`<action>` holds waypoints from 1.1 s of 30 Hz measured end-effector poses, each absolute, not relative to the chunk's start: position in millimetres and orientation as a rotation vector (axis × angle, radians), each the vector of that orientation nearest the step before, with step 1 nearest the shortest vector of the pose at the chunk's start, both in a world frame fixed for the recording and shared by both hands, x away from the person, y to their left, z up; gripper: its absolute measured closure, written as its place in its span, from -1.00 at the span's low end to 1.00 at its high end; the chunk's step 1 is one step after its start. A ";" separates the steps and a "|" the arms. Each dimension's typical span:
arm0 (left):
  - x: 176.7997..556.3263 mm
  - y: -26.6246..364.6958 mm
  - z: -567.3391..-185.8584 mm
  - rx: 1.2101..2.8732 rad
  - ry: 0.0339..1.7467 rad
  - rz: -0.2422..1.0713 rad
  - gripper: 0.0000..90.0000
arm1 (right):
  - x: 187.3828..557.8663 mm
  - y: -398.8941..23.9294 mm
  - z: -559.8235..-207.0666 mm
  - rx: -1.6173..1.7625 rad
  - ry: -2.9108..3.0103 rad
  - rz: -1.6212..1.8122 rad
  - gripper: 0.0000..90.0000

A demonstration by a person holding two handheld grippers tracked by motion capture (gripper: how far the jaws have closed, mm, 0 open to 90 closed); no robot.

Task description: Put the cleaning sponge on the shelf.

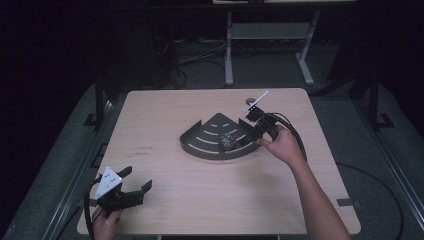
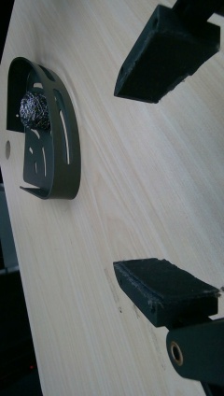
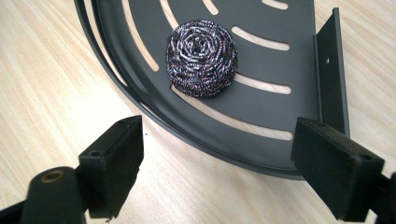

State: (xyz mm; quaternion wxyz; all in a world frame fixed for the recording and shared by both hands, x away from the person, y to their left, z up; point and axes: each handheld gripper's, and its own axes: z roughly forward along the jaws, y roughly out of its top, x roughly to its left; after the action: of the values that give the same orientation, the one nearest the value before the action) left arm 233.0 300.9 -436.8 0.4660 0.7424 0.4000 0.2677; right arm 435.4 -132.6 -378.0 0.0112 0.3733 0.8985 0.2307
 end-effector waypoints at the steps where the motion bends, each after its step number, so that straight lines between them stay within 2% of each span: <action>1: 233.2 301.0 -436.8 1.823 0.982 0.655 -0.71 | 434.8 -133.3 -377.8 1.159 2.800 0.716 -0.63; 33: 233.1 299.9 -437.3 1.827 0.980 0.657 -0.71 | 413.0 -159.8 -381.8 1.167 2.787 0.712 -0.64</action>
State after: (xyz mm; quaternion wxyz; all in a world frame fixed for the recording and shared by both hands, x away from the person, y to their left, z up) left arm 233.1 299.9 -437.3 0.4647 0.7439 0.3989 0.2674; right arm 413.0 -159.8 -381.8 0.0185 0.3757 0.8977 0.2293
